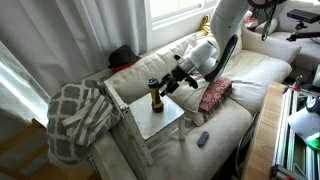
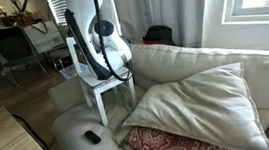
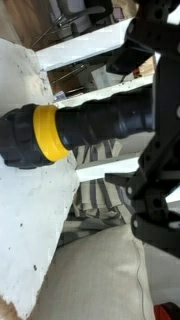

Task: Place the torch upright on the seat of the white chair.

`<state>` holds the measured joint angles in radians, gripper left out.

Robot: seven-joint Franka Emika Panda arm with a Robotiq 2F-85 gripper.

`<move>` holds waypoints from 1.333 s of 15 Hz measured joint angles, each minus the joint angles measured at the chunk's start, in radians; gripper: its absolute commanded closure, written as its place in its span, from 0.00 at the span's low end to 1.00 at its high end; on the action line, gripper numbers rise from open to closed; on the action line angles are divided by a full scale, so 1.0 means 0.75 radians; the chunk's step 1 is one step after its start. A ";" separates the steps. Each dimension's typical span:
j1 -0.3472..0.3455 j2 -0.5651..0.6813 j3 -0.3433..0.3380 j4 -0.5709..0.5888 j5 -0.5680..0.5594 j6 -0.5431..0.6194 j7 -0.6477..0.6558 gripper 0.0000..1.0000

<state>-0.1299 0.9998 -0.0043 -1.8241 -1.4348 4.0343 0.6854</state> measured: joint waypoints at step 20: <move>0.248 -0.432 -0.193 -0.069 -0.587 -0.228 0.928 0.00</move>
<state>0.0557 0.6760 -0.1488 -1.8760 -1.8752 3.8635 1.3814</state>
